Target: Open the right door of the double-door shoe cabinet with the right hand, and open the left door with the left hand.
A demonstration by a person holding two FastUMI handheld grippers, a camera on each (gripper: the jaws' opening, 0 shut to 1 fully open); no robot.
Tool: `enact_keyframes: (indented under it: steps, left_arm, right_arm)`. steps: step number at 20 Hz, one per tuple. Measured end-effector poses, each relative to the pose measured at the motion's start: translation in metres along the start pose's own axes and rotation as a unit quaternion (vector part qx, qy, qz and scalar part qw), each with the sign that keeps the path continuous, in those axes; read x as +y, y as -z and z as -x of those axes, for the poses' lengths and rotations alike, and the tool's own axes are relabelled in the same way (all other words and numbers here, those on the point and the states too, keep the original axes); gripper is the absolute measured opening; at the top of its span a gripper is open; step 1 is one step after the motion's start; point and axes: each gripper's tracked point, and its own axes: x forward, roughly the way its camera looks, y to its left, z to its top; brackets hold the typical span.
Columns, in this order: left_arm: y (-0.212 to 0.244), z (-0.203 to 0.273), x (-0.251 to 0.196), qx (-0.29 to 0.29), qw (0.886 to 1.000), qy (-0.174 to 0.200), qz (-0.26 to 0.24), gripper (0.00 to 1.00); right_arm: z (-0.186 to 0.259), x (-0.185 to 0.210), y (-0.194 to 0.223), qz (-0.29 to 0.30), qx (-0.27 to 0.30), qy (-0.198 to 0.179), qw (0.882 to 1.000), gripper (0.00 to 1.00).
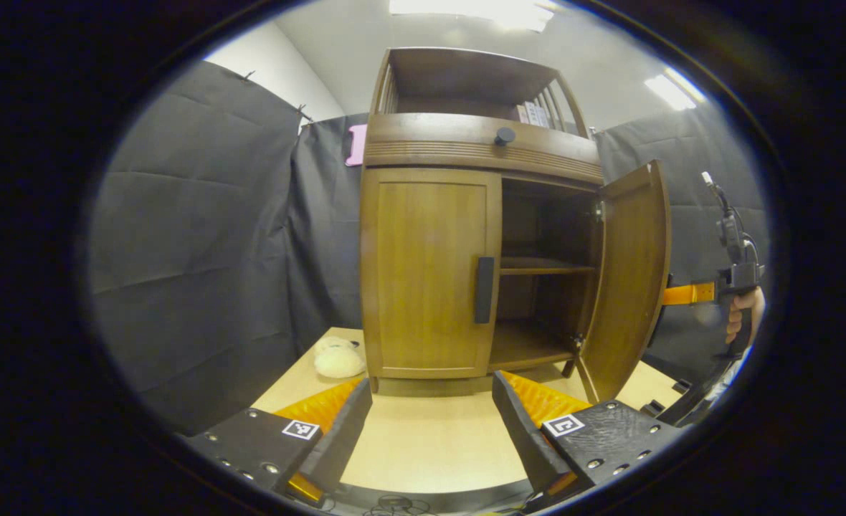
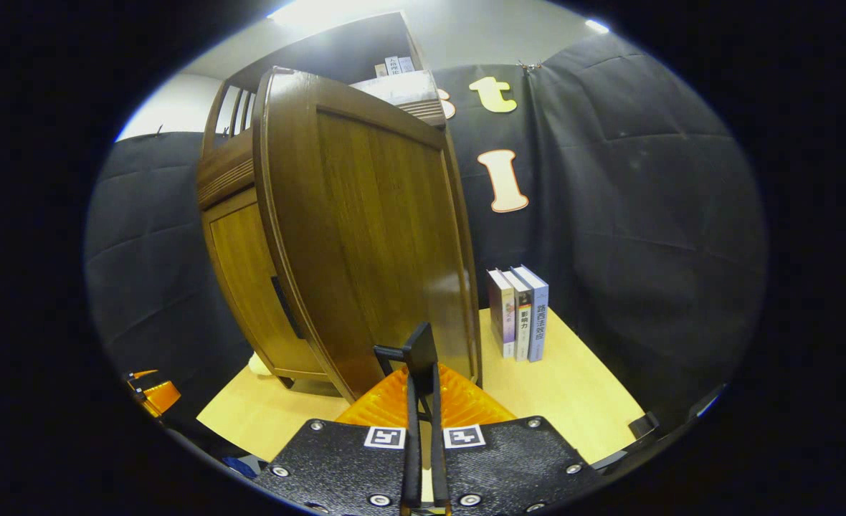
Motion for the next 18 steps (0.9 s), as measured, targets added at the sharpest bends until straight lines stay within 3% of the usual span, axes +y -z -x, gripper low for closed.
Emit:
enact_keyframes:
  steps: [2,6,7,8,10,11,18]
  left_arm:
    - [0.001,-0.003,-0.013,0.006,1.000,0.013,-0.006,1.00]
    - [-0.012,-0.013,-0.040,-0.008,0.999,0.035,-0.018,0.96]
    - [-0.013,-0.014,-0.046,-0.007,0.999,0.029,-0.018,0.88]
    - [-0.015,-0.016,-0.052,-0.009,1.000,0.018,-0.015,1.00]
    - [-0.022,-0.017,-0.068,-0.012,1.000,-0.002,-0.011,0.89]
    - [-0.025,-0.015,-0.075,-0.009,1.000,-0.016,-0.012,1.00]
    - [-0.049,0.009,-0.159,-0.011,0.998,-0.040,-0.038,1.00]
  right_arm:
    - [0.001,-0.008,0.001,0.007,-0.004,-0.009,1.000,0.05]
    - [0.006,-0.036,-0.002,0.012,-0.007,-0.018,1.000,0.05]
    - [0.007,-0.042,-0.001,0.013,-0.007,-0.022,1.000,0.05]
    - [0.009,-0.051,-0.003,0.013,-0.007,-0.026,1.000,0.04]
    - [0.006,-0.061,-0.006,0.008,-0.003,-0.039,0.999,0.05]
    - [0.007,-0.065,-0.006,0.000,0.002,-0.046,0.999,0.05]
    - [0.003,-0.107,-0.018,-0.010,0.006,-0.095,0.995,0.05]
